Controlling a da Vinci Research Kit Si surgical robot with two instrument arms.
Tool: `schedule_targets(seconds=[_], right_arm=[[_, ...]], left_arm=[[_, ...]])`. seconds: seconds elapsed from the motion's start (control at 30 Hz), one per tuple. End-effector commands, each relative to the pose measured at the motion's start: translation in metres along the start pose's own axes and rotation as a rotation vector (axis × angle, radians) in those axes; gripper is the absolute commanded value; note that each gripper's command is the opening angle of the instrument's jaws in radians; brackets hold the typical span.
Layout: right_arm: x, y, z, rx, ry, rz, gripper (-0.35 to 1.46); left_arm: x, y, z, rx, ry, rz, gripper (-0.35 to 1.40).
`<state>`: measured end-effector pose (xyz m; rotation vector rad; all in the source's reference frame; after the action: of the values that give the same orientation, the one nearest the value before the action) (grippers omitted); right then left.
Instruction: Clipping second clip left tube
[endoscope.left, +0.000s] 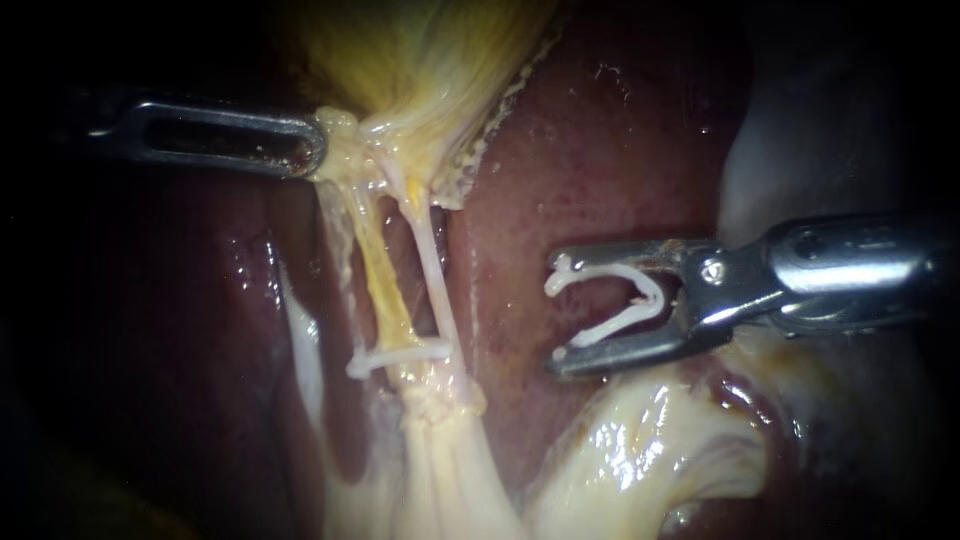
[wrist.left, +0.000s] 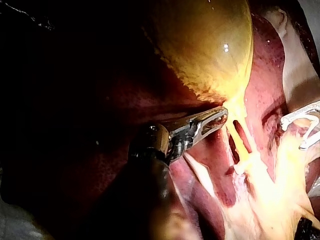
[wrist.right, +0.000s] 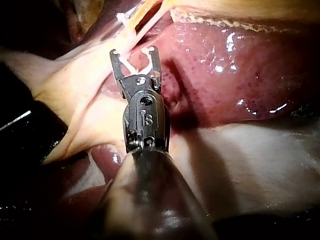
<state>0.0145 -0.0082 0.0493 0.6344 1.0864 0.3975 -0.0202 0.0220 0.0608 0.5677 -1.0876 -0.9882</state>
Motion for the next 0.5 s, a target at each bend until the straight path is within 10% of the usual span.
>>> schedule_targets(seconds=[0.03, 0.5], right_arm=[[-0.0001, 0.0000, 0.0004, 0.014, 0.014, 0.024, 0.50], [-0.0026, 0.0012, 0.0053, 0.125, 0.065, 0.149, 0.50]], left_arm=[[0.0000, 0.0000, 0.0000, 0.000, 0.000, 0.000, -0.35], [0.0002, -0.0001, 0.0003, -0.003, -0.001, 0.001, -0.35]])
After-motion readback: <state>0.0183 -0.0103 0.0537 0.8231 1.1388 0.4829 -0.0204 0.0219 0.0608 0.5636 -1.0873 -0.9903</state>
